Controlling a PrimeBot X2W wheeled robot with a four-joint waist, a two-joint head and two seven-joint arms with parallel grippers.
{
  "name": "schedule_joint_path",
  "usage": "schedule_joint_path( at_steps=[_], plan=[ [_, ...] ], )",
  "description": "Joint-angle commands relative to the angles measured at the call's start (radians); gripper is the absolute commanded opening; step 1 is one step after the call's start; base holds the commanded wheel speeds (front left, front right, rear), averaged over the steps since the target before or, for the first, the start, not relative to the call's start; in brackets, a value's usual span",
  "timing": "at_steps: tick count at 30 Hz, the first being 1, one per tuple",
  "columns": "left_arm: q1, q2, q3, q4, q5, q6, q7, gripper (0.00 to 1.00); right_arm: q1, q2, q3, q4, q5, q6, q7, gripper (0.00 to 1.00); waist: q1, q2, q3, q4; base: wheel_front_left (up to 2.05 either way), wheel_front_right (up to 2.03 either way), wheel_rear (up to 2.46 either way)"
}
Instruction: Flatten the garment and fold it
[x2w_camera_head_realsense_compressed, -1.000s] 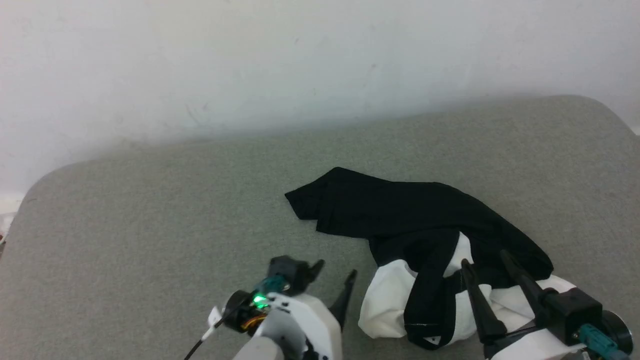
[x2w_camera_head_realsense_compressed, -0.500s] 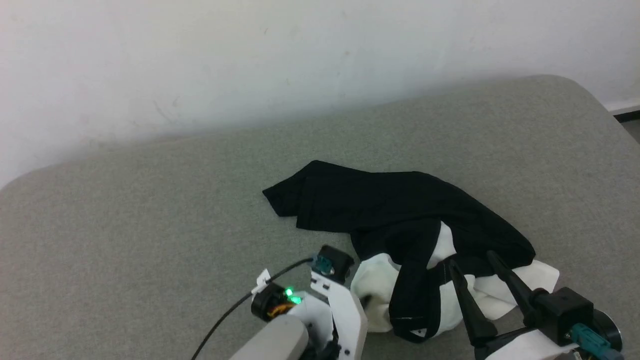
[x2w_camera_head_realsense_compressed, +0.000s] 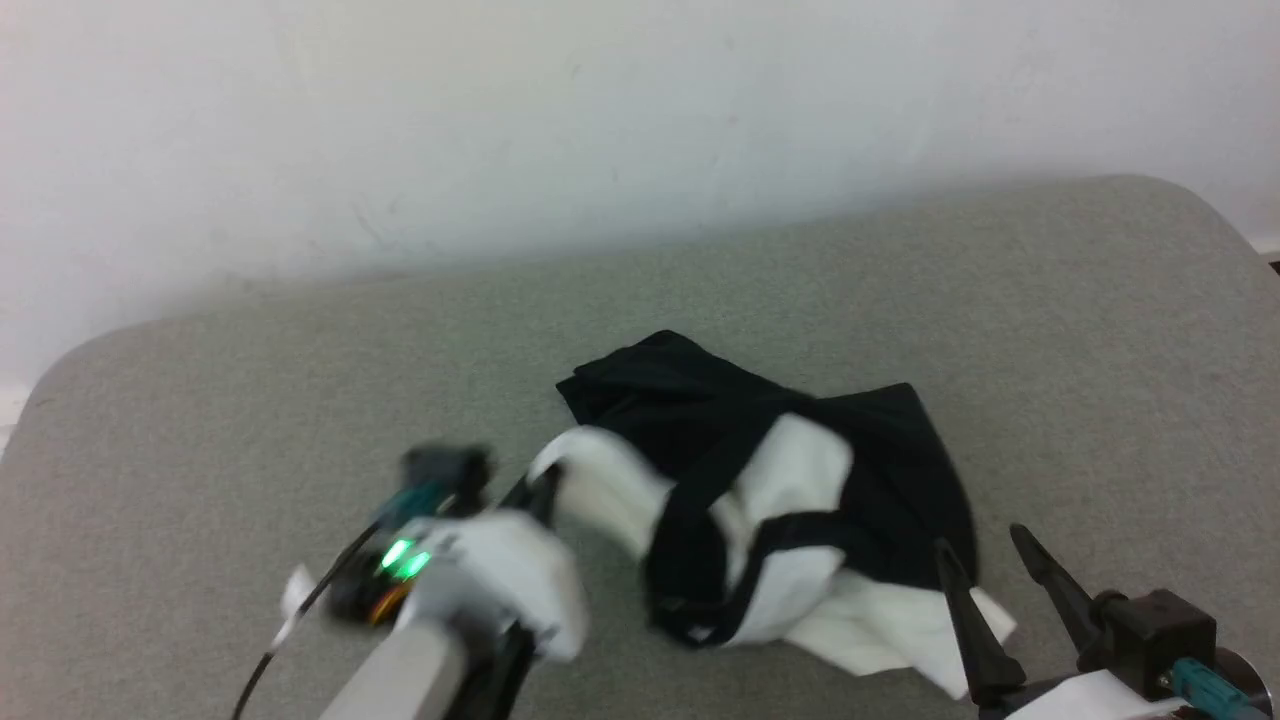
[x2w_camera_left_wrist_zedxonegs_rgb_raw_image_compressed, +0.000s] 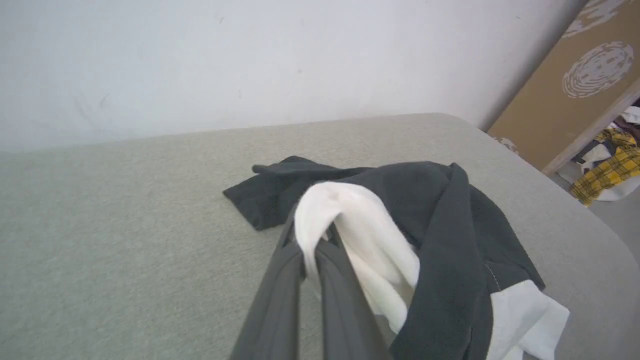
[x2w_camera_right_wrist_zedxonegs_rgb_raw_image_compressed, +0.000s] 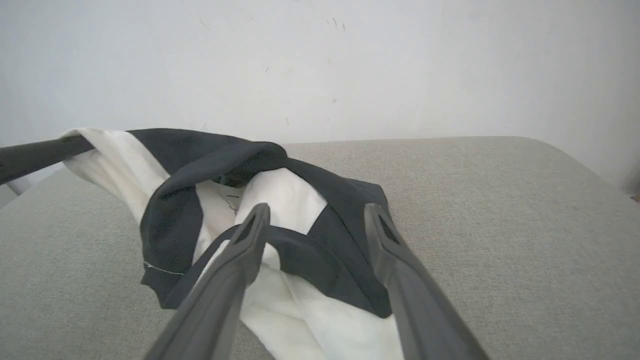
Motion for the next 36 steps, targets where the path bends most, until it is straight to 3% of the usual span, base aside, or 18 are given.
schedule_joint_path(
  at_steps=[1, 7, 12, 14, 15, 17, 28, 31, 36],
  plan=[
    [0.059, 0.022, 0.018, -0.028, -0.009, 0.028, 0.0, 0.0, 0.011, 0.004, -0.004, 0.003, 0.008, -0.002, -0.002, 1.0, 0.0, 0.0, -0.005, 0.012, 0.0, 0.0, 0.0],
    [0.395, 0.115, 0.146, -0.229, -0.071, 0.22, 0.04, 0.0, 0.028, 0.005, -0.033, 0.014, 0.026, -0.002, -0.009, 1.0, 0.0, 0.0, 0.004, 0.059, 0.0, 0.0, 0.0],
    [0.558, 0.129, 0.197, -0.219, -0.14, 0.267, 0.073, 0.0, 0.021, 0.005, -0.036, 0.024, 0.029, -0.002, -0.009, 1.0, 0.0, 0.0, 0.007, 0.088, 0.0, 0.0, 0.0],
    [0.587, 0.122, 0.2, -0.197, -0.168, 0.258, 0.083, 0.0, 0.017, 0.005, -0.035, 0.027, 0.025, -0.002, -0.007, 1.0, 0.0, 0.0, 0.005, 0.096, 0.0, 0.0, 0.0],
    [0.591, 0.118, 0.202, -0.191, -0.176, 0.25, 0.08, 0.44, 0.015, 0.005, -0.035, 0.028, 0.023, -0.002, -0.005, 1.0, 0.0, 0.0, 0.003, 0.1, 0.0, 0.0, 0.0],
    [0.584, 0.109, 0.207, -0.188, -0.179, 0.238, 0.054, 1.0, 0.014, 0.005, -0.038, 0.03, 0.021, -0.002, -0.003, 1.0, 0.0, 0.0, -0.002, 0.108, 0.0, 0.0, 0.0],
    [0.445, 0.117, 0.218, -0.218, -0.061, 0.152, -0.215, 1.0, 0.034, 0.005, -0.039, 0.038, 0.021, -0.002, 0.023, 1.0, 0.0, 0.0, -0.049, 0.117, 0.0, 0.0, 0.0],
    [0.4, 0.124, 0.18, -0.195, -0.045, 0.113, -0.202, 1.0, 0.04, 0.005, -0.044, 0.038, 0.025, -0.002, 0.03, 1.0, 0.0, 0.0, -0.055, 0.119, 0.0, 0.0, 0.0],
    [0.254, 0.13, 0.075, -0.138, -0.033, 0.019, -0.066, 1.0, 0.039, 0.005, -0.041, 0.032, 0.028, -0.002, 0.041, 1.0, 0.0, 0.0, -0.047, 0.119, 0.0, 0.0, 0.0]
  ],
)
